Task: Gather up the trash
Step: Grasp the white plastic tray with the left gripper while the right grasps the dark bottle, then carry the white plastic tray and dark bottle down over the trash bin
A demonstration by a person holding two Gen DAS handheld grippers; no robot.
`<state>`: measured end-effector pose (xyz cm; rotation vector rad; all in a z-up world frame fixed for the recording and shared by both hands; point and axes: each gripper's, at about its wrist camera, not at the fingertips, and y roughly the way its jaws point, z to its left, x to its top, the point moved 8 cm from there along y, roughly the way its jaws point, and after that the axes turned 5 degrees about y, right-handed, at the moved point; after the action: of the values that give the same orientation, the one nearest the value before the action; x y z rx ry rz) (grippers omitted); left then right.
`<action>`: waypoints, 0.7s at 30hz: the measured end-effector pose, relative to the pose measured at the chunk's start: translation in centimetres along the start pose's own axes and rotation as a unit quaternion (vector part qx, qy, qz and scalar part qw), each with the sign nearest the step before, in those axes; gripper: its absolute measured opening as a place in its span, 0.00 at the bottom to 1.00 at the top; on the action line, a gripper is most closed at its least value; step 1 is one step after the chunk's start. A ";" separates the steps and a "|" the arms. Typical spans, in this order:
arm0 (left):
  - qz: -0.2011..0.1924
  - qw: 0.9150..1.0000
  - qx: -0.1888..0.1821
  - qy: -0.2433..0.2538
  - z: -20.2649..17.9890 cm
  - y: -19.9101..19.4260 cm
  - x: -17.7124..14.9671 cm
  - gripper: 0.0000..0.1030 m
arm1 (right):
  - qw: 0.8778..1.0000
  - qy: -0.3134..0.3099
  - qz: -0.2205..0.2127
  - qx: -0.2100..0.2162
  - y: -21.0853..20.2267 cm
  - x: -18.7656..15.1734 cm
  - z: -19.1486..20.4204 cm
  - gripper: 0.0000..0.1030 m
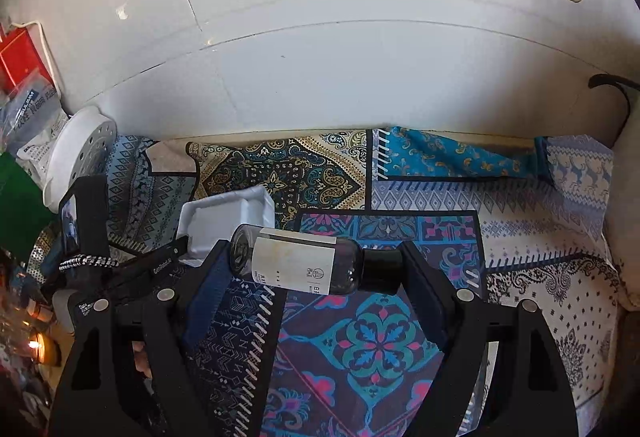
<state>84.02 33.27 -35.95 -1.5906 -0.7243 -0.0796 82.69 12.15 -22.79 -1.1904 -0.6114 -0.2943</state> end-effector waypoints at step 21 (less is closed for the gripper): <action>-0.057 0.988 -0.026 0.143 -0.4 -18.0 -9.1 0.00 | 0.995 0.081 -0.038 -0.038 -12.8 -9.0 -0.8 0.77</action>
<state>68.14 28.83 -24.30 -1.5466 -0.5897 -0.4059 69.04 5.92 -18.30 -1.2053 -0.5084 -0.4767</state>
